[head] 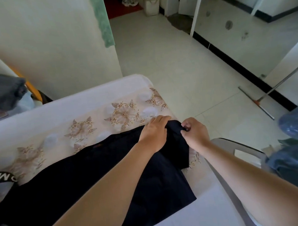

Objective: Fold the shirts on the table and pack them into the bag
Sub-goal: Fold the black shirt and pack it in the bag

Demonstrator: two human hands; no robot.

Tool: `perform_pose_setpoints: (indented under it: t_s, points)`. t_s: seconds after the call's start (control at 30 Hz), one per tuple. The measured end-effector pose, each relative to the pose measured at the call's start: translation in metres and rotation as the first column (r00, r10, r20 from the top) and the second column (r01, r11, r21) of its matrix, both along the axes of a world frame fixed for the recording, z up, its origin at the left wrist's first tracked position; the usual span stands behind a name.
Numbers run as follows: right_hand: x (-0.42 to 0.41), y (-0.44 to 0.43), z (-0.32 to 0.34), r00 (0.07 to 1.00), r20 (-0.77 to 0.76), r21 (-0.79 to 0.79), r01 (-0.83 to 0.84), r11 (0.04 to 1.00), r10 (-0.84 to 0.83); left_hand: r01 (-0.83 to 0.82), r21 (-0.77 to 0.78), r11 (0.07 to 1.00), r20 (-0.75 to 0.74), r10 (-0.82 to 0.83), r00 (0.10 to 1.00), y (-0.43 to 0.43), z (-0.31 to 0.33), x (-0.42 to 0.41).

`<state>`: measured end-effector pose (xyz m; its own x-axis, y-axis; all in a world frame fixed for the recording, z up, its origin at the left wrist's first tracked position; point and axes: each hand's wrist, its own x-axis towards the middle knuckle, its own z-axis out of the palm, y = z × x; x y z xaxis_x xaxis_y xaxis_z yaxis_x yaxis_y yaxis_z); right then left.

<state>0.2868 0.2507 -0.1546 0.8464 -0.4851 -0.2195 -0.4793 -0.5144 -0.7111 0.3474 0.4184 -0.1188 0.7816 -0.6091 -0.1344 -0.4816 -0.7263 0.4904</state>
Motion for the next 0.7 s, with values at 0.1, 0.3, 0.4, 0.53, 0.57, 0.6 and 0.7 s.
perform_pose_setpoints:
  t_s: [0.1, 0.3, 0.4, 0.53, 0.57, 0.6, 0.7]
  points:
    - [-0.004, 0.009, 0.018, 0.99, 0.142, 0.113, -0.018, 0.993, 0.002, 0.019, -0.036, 0.999, -0.06, -0.021, 0.998, -0.012, 0.009, 0.006]
    - [-0.023, 0.021, 0.03, 0.979, 0.202, 0.167, -0.037, 0.985, 0.003, 0.04, 0.194, 0.98, -0.208, 0.002, 0.978, -0.017, 0.014, 0.021]
    - [-0.029, 0.017, 0.024, 0.997, 0.042, 0.217, -0.073, 0.973, 0.066, -0.019, 0.082, 0.996, -0.26, 0.04, 0.965, -0.009, 0.024, 0.026]
    - [-0.039, 0.023, 0.025, 0.953, -0.139, 0.055, -0.265, 0.963, 0.27, -0.141, -0.041, 0.989, -0.209, 0.129, 0.969, 0.019, 0.038, 0.026]
    - [-0.042, 0.028, 0.027, 0.954, -0.126, -0.009, -0.277, 0.961, 0.273, -0.152, -0.049, 0.987, -0.158, 0.142, 0.977, 0.03, 0.038, 0.027]
    - [-0.045, 0.035, 0.03, 0.958, -0.098, -0.053, -0.276, 0.96, 0.27, -0.139, -0.025, 0.99, -0.097, 0.136, 0.986, 0.042, 0.038, 0.027]
    - [-0.051, 0.06, 0.04, 0.935, -0.052, -0.061, -0.353, 0.934, 0.35, -0.048, 0.239, 0.97, -0.002, 0.05, 0.999, 0.076, 0.034, 0.024]
